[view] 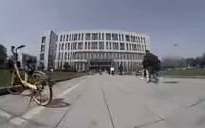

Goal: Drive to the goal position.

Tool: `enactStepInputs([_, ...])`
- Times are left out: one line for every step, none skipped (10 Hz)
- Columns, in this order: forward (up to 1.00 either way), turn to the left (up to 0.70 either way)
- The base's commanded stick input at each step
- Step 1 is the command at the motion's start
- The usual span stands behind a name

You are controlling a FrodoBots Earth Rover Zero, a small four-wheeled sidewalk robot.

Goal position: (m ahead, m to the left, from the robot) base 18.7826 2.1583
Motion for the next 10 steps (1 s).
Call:
enactStepInputs([1.0, -0.03])
enactStepInputs([1.0, -0.03])
enactStepInputs([1.0, -0.03])
enactStepInputs([1.0, 0.0])
enactStepInputs([1.0, 0.19])
enactStepInputs([1.0, 0.35])
enactStepInputs([1.0, 0.4])
enactStepInputs([1.0, 0.4])
enactStepInputs([1.0, 0.34])
enactStepInputs([1.0, 0.01])
